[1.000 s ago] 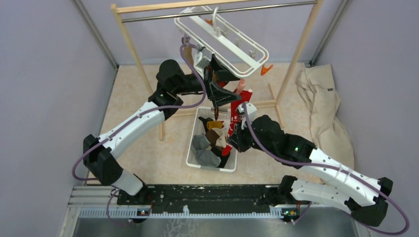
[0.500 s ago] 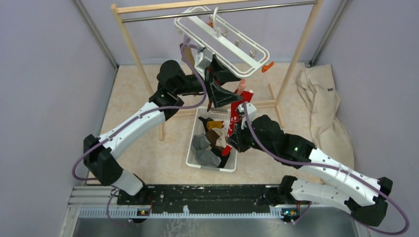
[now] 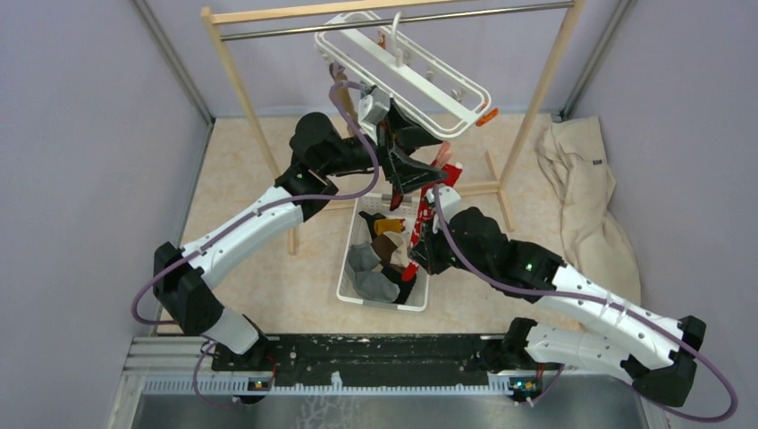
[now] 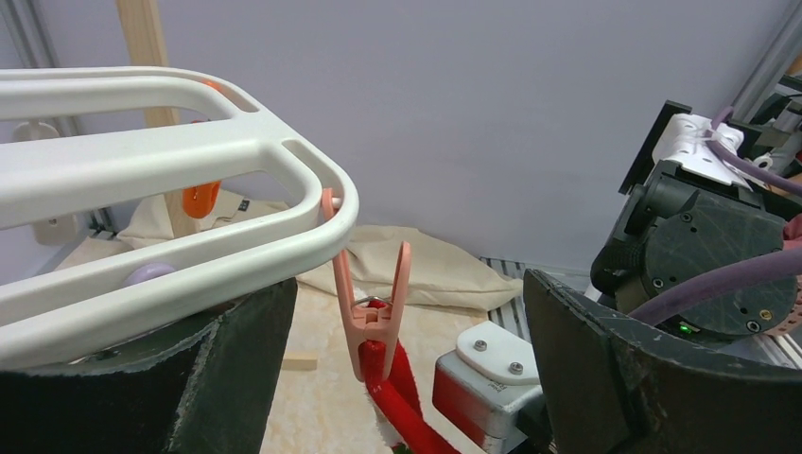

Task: Remove the socks clipped to the hanger
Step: Remove the sock from the hanger.

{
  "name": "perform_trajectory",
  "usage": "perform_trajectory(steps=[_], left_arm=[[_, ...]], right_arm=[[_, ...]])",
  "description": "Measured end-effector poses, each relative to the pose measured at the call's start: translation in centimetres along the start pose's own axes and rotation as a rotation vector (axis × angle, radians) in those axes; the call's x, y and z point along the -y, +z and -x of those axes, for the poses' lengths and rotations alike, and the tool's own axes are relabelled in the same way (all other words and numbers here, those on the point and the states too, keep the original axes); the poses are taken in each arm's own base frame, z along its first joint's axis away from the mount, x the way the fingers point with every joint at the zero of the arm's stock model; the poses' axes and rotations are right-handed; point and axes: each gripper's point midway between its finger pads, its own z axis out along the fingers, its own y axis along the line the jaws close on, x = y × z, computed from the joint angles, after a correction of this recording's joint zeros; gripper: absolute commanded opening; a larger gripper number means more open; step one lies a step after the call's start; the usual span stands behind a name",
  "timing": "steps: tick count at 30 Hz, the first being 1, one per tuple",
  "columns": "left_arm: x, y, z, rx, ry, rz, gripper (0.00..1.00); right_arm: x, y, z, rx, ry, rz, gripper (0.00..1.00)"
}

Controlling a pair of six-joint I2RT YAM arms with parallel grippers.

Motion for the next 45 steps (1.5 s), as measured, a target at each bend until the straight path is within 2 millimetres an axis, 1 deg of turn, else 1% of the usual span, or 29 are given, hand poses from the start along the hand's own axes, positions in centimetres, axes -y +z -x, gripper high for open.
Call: perform_trajectory(steps=[4,10,13,16,20,25,27,32,37,40,43,44,45], left_arm=[[-0.5,0.1,-0.1,0.006,-0.003,0.017,0.95],[-1.9,0.5,-1.1,0.002,-0.027,0.062,0.98],[-2.3,0.5,-1.0,0.009,-0.035,0.086,0.99],[-2.5,0.6,-1.0,0.019,-0.039,0.104,0.99],[-2.3,0.9,-1.6,0.024,-0.045,0.112,0.98],[-1.9,1.3,-1.7,0.029,-0.047,0.114,0.95],[-2.0,1.4,-1.7,0.031,-0.047,0.120,0.93],[-2.2,1.4,-1.7,0.030,-0.041,0.128,0.82],[-2.2,1.4,-1.5,0.024,-0.035,0.131,0.68],[-2.2,1.4,-1.6,0.018,-0.035,0.132,0.57],[-2.3,1.4,-1.9,0.004,-0.041,0.134,0.35],[-2.3,1.5,-2.0,0.002,-0.048,0.134,0.25],[-2.4,1.5,-2.0,0.000,-0.046,0.134,0.19]], right_arm=[[0.1,0.1,-0.1,-0.004,-0.001,-0.005,0.00],[0.2,0.3,-0.2,-0.010,-0.002,-0.010,0.00],[0.2,0.3,-0.3,-0.013,-0.005,-0.016,0.00],[0.2,0.4,-0.4,-0.017,-0.015,-0.019,0.00],[0.4,0.9,-0.9,-0.033,-0.037,-0.041,0.00],[0.6,1.4,-1.2,-0.047,-0.054,-0.057,0.00],[0.5,1.4,-1.1,-0.045,-0.055,-0.057,0.00],[0.5,1.3,-1.0,-0.044,-0.056,-0.057,0.00],[0.6,1.2,-1.0,-0.043,-0.056,-0.063,0.00],[0.6,1.2,-1.0,-0.041,-0.056,-0.064,0.00],[0.6,1.2,-1.0,-0.040,-0.056,-0.064,0.00],[0.6,1.2,-0.9,-0.038,-0.056,-0.065,0.00],[0.6,1.1,-0.9,-0.036,-0.055,-0.065,0.00]])
